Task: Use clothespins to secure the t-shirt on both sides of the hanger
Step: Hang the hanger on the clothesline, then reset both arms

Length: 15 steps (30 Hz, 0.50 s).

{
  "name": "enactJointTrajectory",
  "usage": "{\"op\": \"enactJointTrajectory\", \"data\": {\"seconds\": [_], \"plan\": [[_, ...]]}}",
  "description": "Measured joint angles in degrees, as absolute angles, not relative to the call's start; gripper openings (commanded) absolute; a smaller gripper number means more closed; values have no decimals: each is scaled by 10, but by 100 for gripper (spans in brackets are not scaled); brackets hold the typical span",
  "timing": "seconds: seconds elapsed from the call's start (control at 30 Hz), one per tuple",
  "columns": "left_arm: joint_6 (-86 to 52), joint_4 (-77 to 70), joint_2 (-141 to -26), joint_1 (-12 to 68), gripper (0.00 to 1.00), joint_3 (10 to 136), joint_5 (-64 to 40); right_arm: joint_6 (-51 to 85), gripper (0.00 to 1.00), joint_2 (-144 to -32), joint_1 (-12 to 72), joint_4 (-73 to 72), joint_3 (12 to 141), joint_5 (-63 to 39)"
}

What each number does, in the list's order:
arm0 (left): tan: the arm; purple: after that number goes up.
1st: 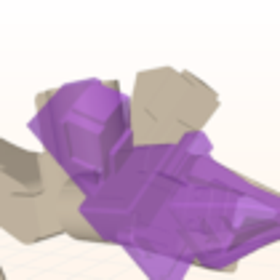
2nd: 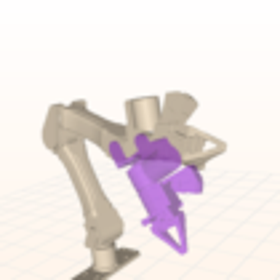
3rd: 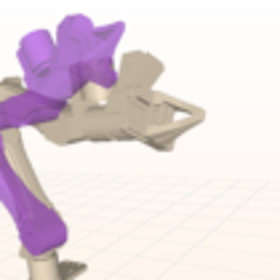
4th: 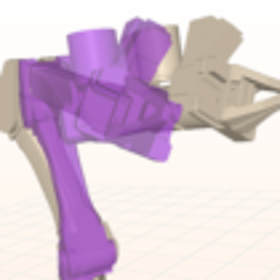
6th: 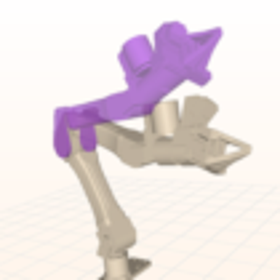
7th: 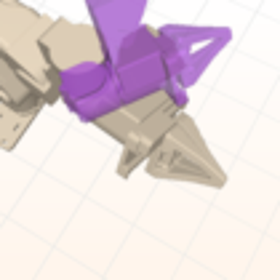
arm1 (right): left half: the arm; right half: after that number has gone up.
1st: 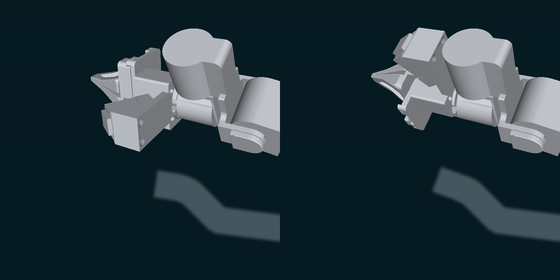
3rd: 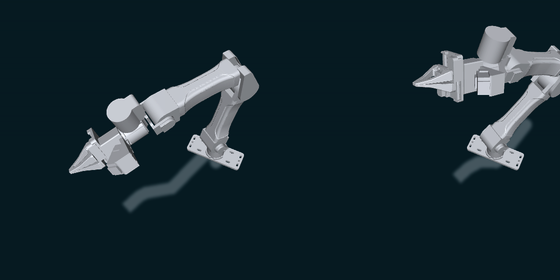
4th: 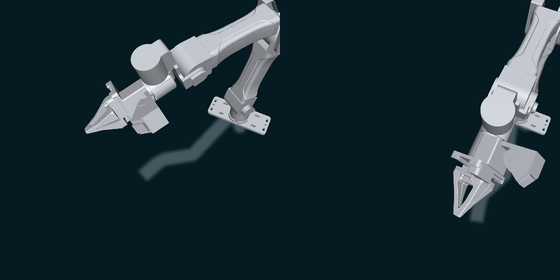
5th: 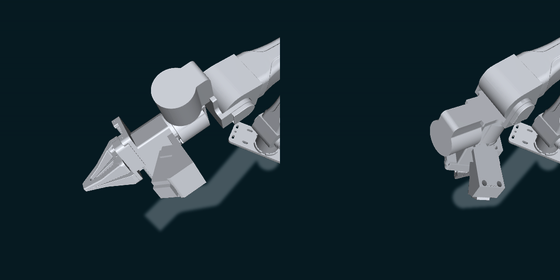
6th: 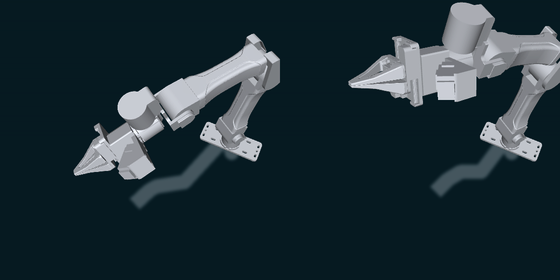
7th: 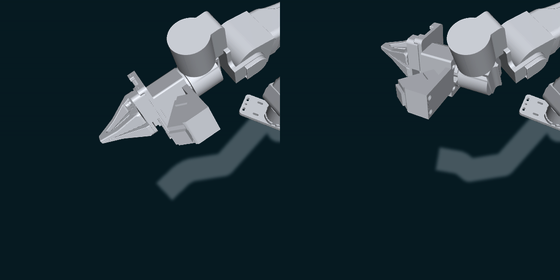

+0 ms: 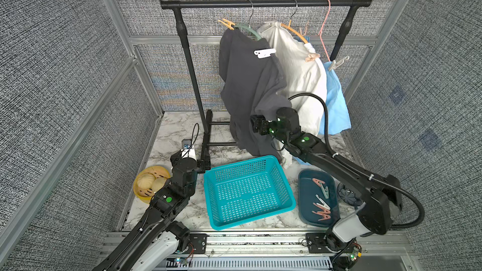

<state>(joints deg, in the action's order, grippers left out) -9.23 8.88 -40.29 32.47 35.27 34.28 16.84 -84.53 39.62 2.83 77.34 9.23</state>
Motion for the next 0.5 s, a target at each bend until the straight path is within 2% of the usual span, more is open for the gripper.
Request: {"op": "enactJointTrajectory", "data": {"seconds": [0.27,0.5], "plan": [[-27,15,-420,320,100,307,409,172,88,-623,423,84,623,96],[49,-116,-474,308,100,240,417,104,88,-430,408,105,475,229]]}}
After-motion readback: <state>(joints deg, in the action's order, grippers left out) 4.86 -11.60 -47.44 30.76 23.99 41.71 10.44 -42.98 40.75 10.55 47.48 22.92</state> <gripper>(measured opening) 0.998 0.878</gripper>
